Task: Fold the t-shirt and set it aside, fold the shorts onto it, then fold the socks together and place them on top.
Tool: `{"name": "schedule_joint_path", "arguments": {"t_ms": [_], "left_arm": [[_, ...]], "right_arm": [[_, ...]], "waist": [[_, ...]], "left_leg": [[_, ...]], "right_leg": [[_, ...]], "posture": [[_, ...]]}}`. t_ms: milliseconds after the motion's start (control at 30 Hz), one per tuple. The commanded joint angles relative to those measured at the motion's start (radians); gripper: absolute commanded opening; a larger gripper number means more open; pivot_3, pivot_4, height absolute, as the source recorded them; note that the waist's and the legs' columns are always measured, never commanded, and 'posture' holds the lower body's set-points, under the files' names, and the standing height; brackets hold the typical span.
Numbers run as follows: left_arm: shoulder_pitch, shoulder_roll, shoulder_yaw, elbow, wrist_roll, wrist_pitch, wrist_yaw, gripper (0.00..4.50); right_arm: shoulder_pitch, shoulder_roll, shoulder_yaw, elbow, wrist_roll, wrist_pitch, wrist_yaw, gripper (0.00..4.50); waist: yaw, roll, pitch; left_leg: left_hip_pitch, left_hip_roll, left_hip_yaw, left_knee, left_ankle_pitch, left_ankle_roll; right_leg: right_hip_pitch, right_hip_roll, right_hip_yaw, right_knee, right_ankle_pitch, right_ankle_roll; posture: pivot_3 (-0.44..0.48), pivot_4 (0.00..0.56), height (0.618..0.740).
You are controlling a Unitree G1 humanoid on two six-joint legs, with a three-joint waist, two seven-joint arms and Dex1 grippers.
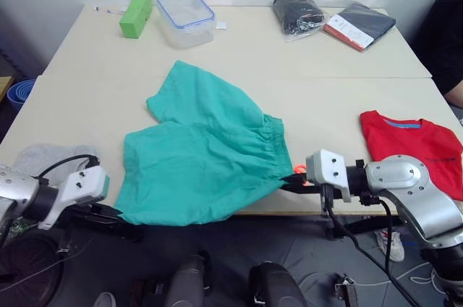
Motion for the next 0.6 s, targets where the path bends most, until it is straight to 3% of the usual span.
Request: {"name": "schedule_joint_path", "arguments": {"t_ms": [33, 167, 300, 367, 467, 533, 600], "left_arm": [[0.053, 0.037, 0.097, -0.060, -0.041, 0.050, -0.091, 0.00], [0.191, 0.064, 0.209, -0.132, -0.042, 0.058, -0.175, 0.00], [0.364, 0.117, 0.361, -0.199, -0.198, 0.105, -0.181, 0.00], [0.388, 0.151, 0.419, -0.185, -0.269, 0.128, -0.181, 0.00], [0.278, 0.226, 0.395, -0.066, -0.347, 0.148, -0.181, 0.00], [0.074, 0.291, 0.230, 0.071, -0.430, 0.126, -0.124, 0.00], [-0.260, 0.250, -0.006, 0.186, -0.404, 0.131, -0.085, 0.00]], "right_arm": [[0.032, -0.039, -0.039, -0.082, 0.075, 0.019, 0.051, 0.03], [0.093, -0.068, -0.059, -0.129, 0.149, 0.044, 0.090, 0.03], [0.125, -0.083, -0.066, -0.141, 0.191, 0.050, 0.129, 0.03], [0.130, -0.091, -0.075, -0.145, 0.224, 0.072, 0.142, 0.03], [0.126, -0.096, -0.091, -0.147, 0.280, 0.113, 0.146, 0.03], [0.108, -0.070, -0.126, -0.134, 0.369, 0.188, 0.099, 0.03], [0.074, -0.031, -0.176, -0.106, 0.491, 0.297, 0.015, 0.03]], "waist": [[-0.004, 0.000, 0.000], [-0.007, 0.000, 0.000], [-0.005, -0.001, 0.000], [-0.002, -0.001, 0.000], [0.004, -0.001, 0.000], [0.003, -0.001, 0.000], [0.002, -0.001, 0.000]], "left_leg": [[0.001, 0.000, 0.001, 0.000, 0.000, 0.000], [0.001, 0.001, 0.001, -0.001, 0.000, 0.000], [0.001, 0.001, 0.000, -0.001, 0.000, 0.000], [0.001, 0.001, 0.000, -0.001, 0.000, 0.000], [0.002, 0.000, -0.002, -0.001, -0.001, 0.001], [0.002, 0.000, -0.002, -0.001, -0.001, 0.002], [0.001, 0.000, -0.002, -0.001, -0.001, 0.001]], "right_leg": [[0.000, 0.000, 0.000, 0.000, 0.000, 0.000], [0.001, 0.001, 0.001, -0.001, 0.000, 0.000], [0.001, 0.001, 0.001, -0.002, 0.000, 0.000], [0.002, 0.000, 0.001, -0.002, 0.000, 0.000], [0.003, 0.000, -0.001, -0.002, 0.000, 0.000], [0.003, 0.001, -0.001, -0.003, 0.000, 0.000], [0.003, 0.001, -0.001, -0.003, 0.000, 0.000]], "posture": [[0.000, 0.150, 0.740], [0.000, 0.150, 0.740], [0.000, 0.150, 0.740], [0.000, 0.150, 0.740], [0.000, 0.150, 0.740], [0.000, 0.150, 0.740], [0.000, 0.150, 0.740]]}}
